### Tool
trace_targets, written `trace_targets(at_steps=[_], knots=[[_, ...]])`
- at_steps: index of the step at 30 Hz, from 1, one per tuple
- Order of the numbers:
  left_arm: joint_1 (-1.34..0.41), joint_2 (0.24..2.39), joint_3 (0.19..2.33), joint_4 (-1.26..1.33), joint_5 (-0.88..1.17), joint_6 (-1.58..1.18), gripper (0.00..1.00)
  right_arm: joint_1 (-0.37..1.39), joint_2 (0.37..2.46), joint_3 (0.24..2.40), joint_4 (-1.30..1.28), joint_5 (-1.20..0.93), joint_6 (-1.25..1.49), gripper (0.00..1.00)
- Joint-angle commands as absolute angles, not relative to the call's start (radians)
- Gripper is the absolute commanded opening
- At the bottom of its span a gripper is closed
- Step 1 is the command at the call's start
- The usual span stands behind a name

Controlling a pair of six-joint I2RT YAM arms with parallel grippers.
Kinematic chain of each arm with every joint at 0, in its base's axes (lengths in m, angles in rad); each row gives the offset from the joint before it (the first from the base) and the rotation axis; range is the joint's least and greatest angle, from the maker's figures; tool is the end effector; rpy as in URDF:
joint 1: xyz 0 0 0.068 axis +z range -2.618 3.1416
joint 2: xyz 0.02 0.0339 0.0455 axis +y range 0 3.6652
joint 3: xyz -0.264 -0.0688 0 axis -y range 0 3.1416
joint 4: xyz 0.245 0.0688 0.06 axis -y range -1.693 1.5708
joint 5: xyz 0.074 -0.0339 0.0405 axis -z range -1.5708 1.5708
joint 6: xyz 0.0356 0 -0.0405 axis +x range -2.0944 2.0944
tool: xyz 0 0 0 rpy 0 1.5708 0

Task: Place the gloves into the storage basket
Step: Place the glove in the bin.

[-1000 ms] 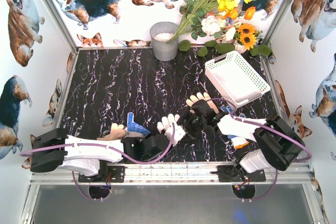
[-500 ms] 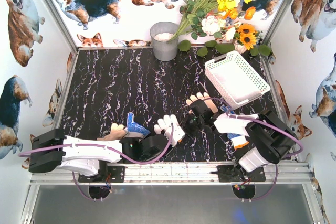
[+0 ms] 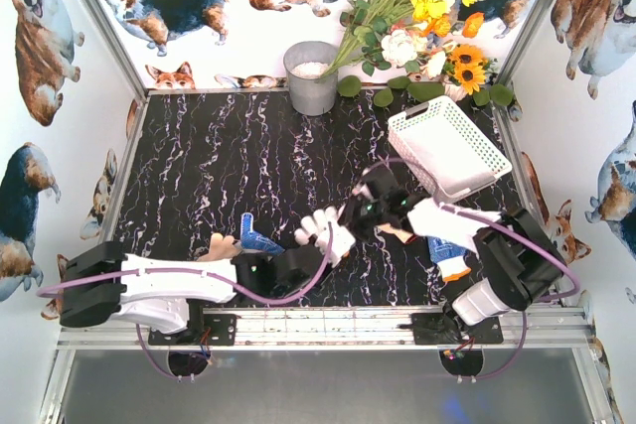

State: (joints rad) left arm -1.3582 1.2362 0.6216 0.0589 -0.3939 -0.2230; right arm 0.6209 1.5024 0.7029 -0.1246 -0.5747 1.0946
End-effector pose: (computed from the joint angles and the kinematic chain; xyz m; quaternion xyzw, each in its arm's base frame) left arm 0.0680 -0.2502 0.2142 0.3806 0.7738 -0.2185 0.4568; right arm 0.2151 0.1777 0.1601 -0.1258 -0.9050 -0.4063 0.0039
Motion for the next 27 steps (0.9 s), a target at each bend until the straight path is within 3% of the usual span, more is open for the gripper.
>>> trace_targets(at_steps=[1,6,13,17,19,22,27], knots=[[-1.325,1.303,0.718,0.1,-0.407,-0.197,0.0,0.512,1.435,0.852,-0.309,-0.62,0.819,0.0],[-1.26,1.416,0.835,0.148,-0.354,-0.174,0.0,0.408,1.433,0.972,-0.514,-0.649,0.582,0.0],[-1.208,1.581,1.019,0.188,-0.246,-0.103,0.0,0.291,1.471,1.105,-0.594,-0.719,0.43,0.0],[-1.182,1.637,1.094,0.2,-0.197,-0.098,0.1,0.256,1.541,1.234,-0.709,-0.752,0.307,0.0],[-1.173,1.644,1.121,0.207,-0.173,-0.102,0.25,0.241,1.573,1.296,-0.764,-0.763,0.244,0.0],[-1.166,1.644,1.137,0.217,-0.169,-0.115,0.59,0.218,1.615,1.382,-0.84,-0.764,0.158,0.0],[-1.156,1.583,1.079,0.246,-0.167,-0.141,0.93,0.19,1.694,1.521,-0.991,-0.694,0.003,0.0]])
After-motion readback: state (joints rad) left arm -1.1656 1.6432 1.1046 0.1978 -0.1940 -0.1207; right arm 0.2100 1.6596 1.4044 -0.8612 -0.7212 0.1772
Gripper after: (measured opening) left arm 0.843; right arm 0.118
